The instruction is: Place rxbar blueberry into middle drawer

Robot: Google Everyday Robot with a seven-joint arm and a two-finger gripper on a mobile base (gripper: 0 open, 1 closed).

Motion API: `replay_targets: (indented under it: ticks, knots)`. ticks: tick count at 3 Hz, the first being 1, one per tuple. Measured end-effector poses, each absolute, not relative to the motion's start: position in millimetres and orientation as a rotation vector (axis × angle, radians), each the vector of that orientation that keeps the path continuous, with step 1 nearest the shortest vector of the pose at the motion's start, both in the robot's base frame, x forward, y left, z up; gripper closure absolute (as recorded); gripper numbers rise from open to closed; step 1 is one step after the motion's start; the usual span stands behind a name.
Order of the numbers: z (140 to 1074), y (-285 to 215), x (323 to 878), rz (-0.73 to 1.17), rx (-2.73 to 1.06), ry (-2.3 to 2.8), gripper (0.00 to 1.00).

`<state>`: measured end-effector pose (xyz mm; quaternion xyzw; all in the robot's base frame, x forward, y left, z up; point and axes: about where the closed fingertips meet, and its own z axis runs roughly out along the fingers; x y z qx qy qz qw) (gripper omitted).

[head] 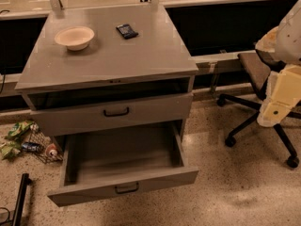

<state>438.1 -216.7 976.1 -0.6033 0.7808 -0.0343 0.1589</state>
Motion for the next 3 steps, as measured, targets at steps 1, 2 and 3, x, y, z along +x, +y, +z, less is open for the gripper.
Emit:
replay_targets:
  ticks: [1,2,3]
  knots:
    - [975.4,-215.3,440.8,-0.091,-1.715,2.225,0.00]
    - [968.3,-201.6,467.9,-0.015,-1.621,2.157,0.00]
    - [960.9,-179.8,525.7,0.140,-1.481,2.028,0.00]
